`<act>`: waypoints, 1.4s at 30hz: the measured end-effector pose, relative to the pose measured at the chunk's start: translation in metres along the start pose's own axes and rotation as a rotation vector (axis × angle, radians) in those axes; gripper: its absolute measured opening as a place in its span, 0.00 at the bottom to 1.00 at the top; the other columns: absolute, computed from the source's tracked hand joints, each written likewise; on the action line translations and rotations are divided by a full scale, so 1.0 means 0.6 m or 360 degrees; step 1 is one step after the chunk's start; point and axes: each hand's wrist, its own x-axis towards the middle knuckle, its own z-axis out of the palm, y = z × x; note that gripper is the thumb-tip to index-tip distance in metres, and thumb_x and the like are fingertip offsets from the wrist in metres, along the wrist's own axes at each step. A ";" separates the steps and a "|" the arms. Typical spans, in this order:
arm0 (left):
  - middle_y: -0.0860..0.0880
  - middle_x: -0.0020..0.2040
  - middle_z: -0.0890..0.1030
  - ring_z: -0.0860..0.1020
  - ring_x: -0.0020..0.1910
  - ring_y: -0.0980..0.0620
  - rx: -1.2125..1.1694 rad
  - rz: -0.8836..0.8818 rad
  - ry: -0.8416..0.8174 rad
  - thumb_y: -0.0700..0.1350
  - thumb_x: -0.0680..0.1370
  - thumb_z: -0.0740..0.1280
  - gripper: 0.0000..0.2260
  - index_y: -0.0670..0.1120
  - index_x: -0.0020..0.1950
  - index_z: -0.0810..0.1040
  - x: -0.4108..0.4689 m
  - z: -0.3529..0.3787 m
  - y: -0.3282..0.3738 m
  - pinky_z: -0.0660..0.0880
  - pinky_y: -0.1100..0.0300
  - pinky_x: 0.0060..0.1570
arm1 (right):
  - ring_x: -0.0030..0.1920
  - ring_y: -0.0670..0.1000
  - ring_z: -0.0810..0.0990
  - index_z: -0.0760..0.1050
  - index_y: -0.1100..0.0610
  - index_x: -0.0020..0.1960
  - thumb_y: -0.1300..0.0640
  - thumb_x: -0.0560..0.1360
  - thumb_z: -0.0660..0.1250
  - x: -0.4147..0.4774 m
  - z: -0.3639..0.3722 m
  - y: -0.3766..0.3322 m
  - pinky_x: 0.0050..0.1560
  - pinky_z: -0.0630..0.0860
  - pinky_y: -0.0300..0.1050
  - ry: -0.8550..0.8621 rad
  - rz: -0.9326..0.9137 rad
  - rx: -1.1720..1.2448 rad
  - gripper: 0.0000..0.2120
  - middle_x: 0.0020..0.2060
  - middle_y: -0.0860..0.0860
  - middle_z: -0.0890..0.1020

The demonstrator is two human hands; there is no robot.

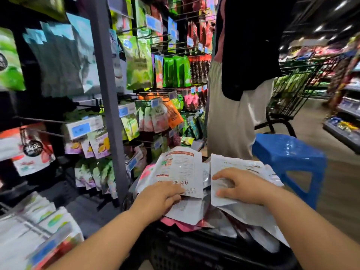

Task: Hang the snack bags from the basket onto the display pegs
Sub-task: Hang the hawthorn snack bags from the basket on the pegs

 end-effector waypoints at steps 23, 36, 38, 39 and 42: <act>0.57 0.38 0.80 0.77 0.38 0.56 -0.0238 -0.0012 0.1195 0.58 0.77 0.54 0.13 0.54 0.50 0.76 -0.113 -0.209 0.019 0.76 0.53 0.38 | 0.51 0.30 0.78 0.73 0.32 0.54 0.52 0.69 0.79 0.041 0.001 -0.201 0.52 0.72 0.27 0.0480 -0.0618 0.0770 0.23 0.47 0.25 0.79; 0.58 0.66 0.69 0.67 0.67 0.56 -0.0635 -0.0582 0.1481 0.69 0.64 0.73 0.42 0.58 0.72 0.61 -0.144 -0.225 0.035 0.65 0.51 0.69 | 0.42 0.47 0.86 0.84 0.53 0.44 0.60 0.72 0.75 0.003 0.018 -0.227 0.45 0.81 0.43 0.0624 -0.0345 0.1781 0.03 0.39 0.48 0.87; 0.59 0.67 0.71 0.72 0.64 0.61 -0.1203 -0.0531 0.1285 0.64 0.61 0.78 0.50 0.55 0.75 0.55 -0.143 -0.200 0.038 0.69 0.56 0.66 | 0.45 0.53 0.87 0.84 0.54 0.46 0.61 0.73 0.74 -0.007 0.016 -0.218 0.49 0.81 0.50 0.0602 -0.0273 0.1996 0.04 0.42 0.51 0.87; 0.59 0.63 0.77 0.77 0.59 0.61 -0.1451 -0.0524 0.1155 0.63 0.59 0.80 0.53 0.54 0.76 0.56 -0.140 -0.186 0.039 0.73 0.55 0.62 | 0.45 0.55 0.87 0.84 0.55 0.48 0.62 0.74 0.73 -0.012 0.013 -0.214 0.49 0.81 0.52 0.0580 -0.0233 0.2110 0.05 0.43 0.53 0.87; 0.48 0.56 0.84 0.83 0.56 0.46 -0.2089 -0.0434 0.0748 0.63 0.50 0.83 0.53 0.50 0.70 0.68 -0.133 -0.135 0.048 0.78 0.47 0.57 | 0.46 0.58 0.86 0.83 0.57 0.50 0.64 0.75 0.70 -0.022 0.006 -0.204 0.50 0.82 0.56 0.0548 -0.0141 0.2313 0.06 0.45 0.56 0.87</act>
